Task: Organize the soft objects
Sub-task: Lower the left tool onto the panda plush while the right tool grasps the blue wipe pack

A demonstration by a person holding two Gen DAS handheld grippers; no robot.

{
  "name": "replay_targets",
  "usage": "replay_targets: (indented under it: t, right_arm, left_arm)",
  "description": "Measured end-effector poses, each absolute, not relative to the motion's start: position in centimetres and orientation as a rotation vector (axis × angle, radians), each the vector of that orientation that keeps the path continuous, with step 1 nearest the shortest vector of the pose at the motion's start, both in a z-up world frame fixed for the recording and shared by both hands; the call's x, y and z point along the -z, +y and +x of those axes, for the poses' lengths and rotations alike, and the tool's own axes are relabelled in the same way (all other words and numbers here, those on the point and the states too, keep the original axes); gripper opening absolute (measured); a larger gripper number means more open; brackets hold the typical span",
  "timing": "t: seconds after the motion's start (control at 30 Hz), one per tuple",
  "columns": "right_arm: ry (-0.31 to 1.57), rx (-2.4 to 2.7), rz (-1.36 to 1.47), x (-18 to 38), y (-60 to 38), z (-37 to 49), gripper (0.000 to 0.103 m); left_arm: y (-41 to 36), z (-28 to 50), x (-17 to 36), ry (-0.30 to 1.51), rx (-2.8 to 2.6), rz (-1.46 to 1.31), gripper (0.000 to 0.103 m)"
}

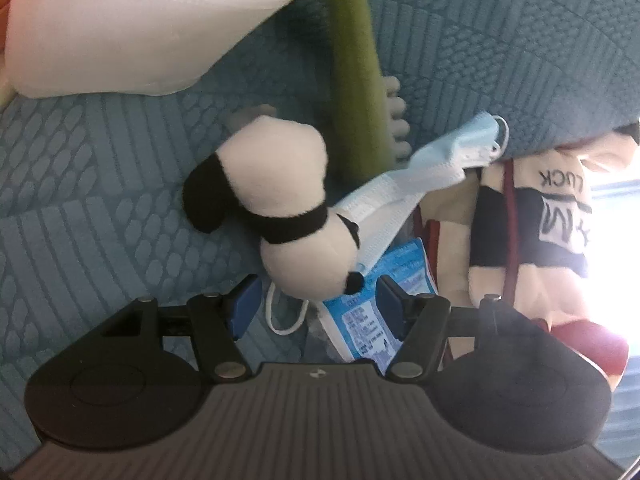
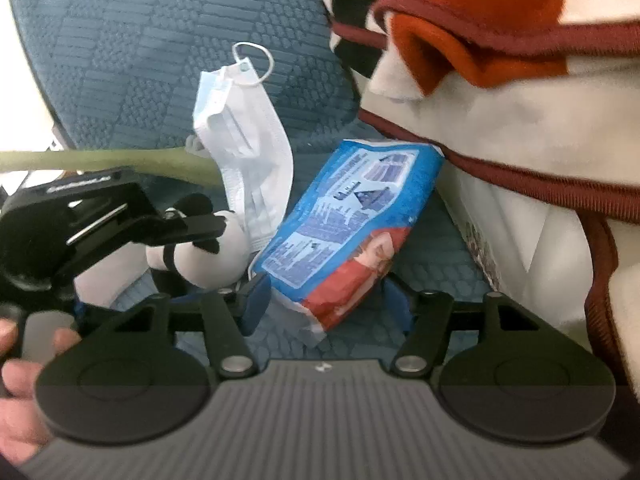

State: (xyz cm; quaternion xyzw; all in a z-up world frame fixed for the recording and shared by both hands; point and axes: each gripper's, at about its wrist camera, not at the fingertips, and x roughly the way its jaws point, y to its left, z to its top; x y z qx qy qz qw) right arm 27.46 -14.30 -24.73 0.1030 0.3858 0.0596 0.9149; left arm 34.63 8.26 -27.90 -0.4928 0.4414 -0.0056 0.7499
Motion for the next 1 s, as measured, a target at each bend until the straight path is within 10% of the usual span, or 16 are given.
replay_targets:
  t: [0.53, 1.0]
  right_arm:
    - [0.754, -0.144, 0.188, 24.5, -14.2, 26.5, 0.033]
    - [0.733, -0.163, 0.202, 22.8, -14.2, 24.9, 0.030]
  left_arm:
    - [9.8, 34.5, 28.5, 0.907, -0.042, -1.135, 0.066]
    - [9.5, 33.8, 26.1, 0.966, -0.034, -0.942, 0.057]
